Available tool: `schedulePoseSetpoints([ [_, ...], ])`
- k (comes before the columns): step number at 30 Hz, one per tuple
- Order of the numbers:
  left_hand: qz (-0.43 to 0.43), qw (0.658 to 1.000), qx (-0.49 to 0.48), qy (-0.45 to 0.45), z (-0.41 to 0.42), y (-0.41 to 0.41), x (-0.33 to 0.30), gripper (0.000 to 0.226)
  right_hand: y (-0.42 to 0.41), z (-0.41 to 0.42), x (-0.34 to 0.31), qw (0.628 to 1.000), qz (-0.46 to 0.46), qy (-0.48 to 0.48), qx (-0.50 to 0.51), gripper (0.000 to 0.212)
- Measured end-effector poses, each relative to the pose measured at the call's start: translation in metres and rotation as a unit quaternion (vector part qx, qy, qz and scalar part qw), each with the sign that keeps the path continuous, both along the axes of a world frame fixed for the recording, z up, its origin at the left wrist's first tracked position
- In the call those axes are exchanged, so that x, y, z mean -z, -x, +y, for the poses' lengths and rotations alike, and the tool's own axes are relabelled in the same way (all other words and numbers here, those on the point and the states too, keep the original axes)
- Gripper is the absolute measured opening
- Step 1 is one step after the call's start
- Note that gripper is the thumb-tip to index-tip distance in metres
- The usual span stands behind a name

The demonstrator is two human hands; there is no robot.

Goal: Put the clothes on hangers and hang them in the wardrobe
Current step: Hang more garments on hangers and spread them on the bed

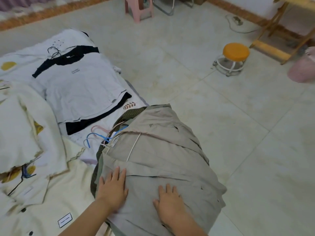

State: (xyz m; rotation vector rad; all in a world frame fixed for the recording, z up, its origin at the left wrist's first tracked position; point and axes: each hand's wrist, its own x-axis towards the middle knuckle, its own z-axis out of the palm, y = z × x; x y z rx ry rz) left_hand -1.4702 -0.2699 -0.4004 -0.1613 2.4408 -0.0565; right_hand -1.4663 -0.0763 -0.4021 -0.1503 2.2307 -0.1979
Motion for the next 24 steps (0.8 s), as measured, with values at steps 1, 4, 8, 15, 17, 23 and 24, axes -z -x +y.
schedulePoseSetpoints([
  [1, -0.007, 1.000, 0.002, 0.003, 0.003, 0.004, -0.011, 0.060, 0.001, 0.001, -0.009, 1.000, 0.008, 0.009, -0.004, 0.052],
  [4, -0.003, 0.999, -0.013, -0.051, 0.007, 0.006, -0.043, 0.035, 0.004, 0.009, -0.042, 0.998, 0.039, 0.049, -0.010, 0.035],
  [8, 0.008, 0.995, -0.020, -0.097, 0.017, -0.013, -0.091, 0.044, -0.001, 0.019, -0.092, 0.995, 0.067, 0.072, -0.021, 0.032],
  [15, 0.042, 0.985, -0.070, -0.152, 0.041, -0.082, -0.169, 0.044, -0.037, 0.046, -0.170, 0.992, 0.064, 0.079, -0.072, 0.037],
  [17, 0.054, 0.981, -0.096, -0.162, 0.047, -0.112, -0.190, 0.043, -0.053, 0.053, -0.187, 0.991, 0.060, 0.067, -0.098, 0.035],
  [23, 0.069, 0.969, -0.151, -0.183, 0.048, -0.200, -0.243, 0.040, -0.101, 0.060, -0.248, 0.979, 0.084, 0.024, -0.186, 0.038],
  [24, 0.071, 0.967, -0.162, -0.183, 0.047, -0.214, -0.252, 0.041, -0.110, 0.057, -0.258, 0.975, 0.091, 0.023, -0.200, 0.039],
])
